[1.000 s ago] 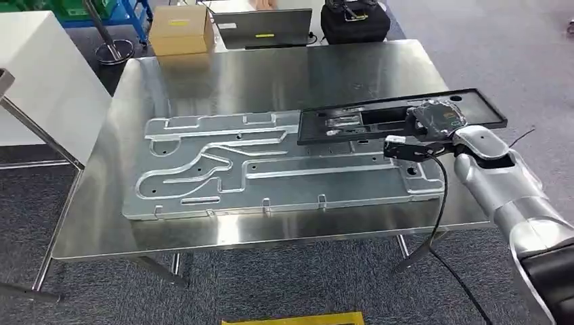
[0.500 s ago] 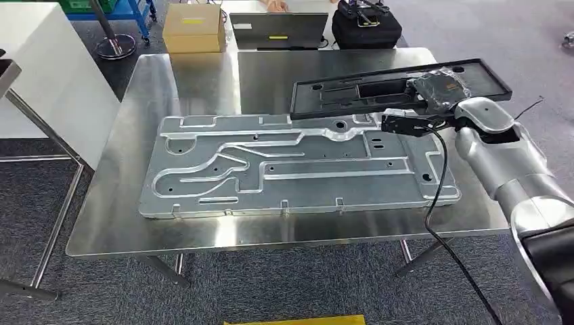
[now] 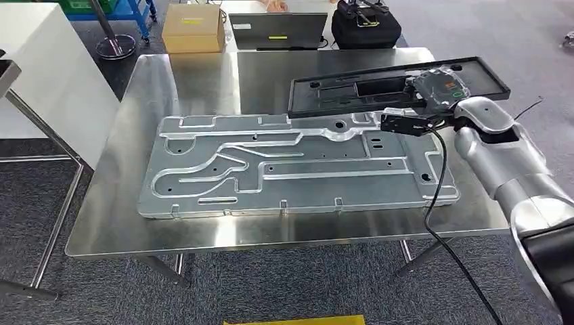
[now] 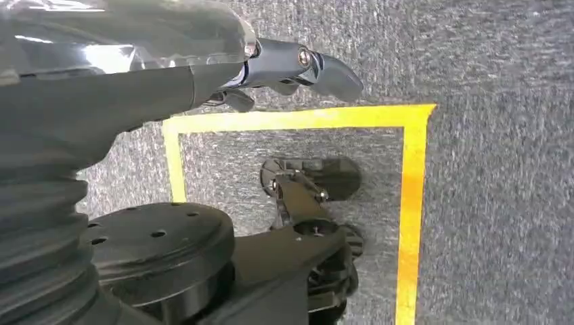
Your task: Take the parts from the cabinet and place them on the table.
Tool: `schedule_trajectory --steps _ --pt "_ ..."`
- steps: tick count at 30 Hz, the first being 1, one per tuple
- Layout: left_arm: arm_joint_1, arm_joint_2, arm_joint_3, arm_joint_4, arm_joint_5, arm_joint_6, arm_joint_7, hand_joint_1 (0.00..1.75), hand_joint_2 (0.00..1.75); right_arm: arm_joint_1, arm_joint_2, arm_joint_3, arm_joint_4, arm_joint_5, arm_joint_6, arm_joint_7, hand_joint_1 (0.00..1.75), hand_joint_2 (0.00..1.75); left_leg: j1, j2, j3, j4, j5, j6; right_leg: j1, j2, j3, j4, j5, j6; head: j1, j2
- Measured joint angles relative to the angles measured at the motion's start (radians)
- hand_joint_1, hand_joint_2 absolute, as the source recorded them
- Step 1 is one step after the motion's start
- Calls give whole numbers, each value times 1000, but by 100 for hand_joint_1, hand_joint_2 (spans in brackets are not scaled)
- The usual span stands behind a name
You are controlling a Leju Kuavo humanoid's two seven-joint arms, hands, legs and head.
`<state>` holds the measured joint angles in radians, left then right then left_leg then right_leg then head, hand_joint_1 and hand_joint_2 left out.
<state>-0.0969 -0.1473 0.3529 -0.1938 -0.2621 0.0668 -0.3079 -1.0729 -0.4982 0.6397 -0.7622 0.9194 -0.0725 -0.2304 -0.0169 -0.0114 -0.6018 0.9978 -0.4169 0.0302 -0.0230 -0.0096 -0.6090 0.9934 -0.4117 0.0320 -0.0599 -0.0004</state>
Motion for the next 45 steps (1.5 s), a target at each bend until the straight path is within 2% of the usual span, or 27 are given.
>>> schedule_trajectory --steps 1,7,25,26,32,33,35,36,40,45 --pt "0 0 0 0 0 0 0 0 175 6 0 0 1 -2 -9 1 0 0 0 0 0 0 0 0 0 0 0 0 0 0 0 0" --pt "1 0 0 0 -1 8 1 0 175 51 -8 0 3 -6 -45 5 0 0 0 0 0 0 0 0 0 0 0 1 -1 1 0 0" --pt "1 0 -2 0 -14 34 14 0 175 89 -64 -4 -28 -23 -21 0 0 0 0 1 1 0 0 0 0 1 0 1 -1 1 0 0" --pt "0 0 -2 0 -14 34 18 0 0 91 -66 -5 -29 -23 -20 0 0 0 0 1 1 0 0 0 0 1 0 1 -1 1 0 0" --pt "-1 0 -2 0 -10 36 27 0 0 95 -66 -5 -32 -22 -20 3 0 0 0 1 1 0 0 0 0 1 1 1 -1 1 0 0" --pt "-1 0 -2 0 -9 38 27 0 175 97 -66 -6 -32 -22 -22 3 0 0 0 1 1 0 0 0 0 1 1 1 -1 1 0 0" --pt "-1 -1 -2 0 -7 45 26 0 175 109 -66 -6 -32 -22 -37 3 0 0 0 1 1 0 0 0 0 1 1 1 -1 1 0 0" --pt "-1 -2 -2 0 -7 48 24 0 0 120 -66 -9 -32 -22 -50 3 0 0 0 1 1 0 0 0 0 1 1 1 -1 1 0 0" --pt "-1 -5 -2 0 -7 49 2 0 0 184 -64 -25 -34 -18 -101 13 0 0 0 0 1 0 -1 1 0 0 1 1 -1 2 0 0" --pt "-2 -5 -2 0 -9 36 -13 0 0 265 -64 -59 -37 3 -116 18 0 0 0 0 1 0 -1 1 0 0 2 1 -1 2 0 0"
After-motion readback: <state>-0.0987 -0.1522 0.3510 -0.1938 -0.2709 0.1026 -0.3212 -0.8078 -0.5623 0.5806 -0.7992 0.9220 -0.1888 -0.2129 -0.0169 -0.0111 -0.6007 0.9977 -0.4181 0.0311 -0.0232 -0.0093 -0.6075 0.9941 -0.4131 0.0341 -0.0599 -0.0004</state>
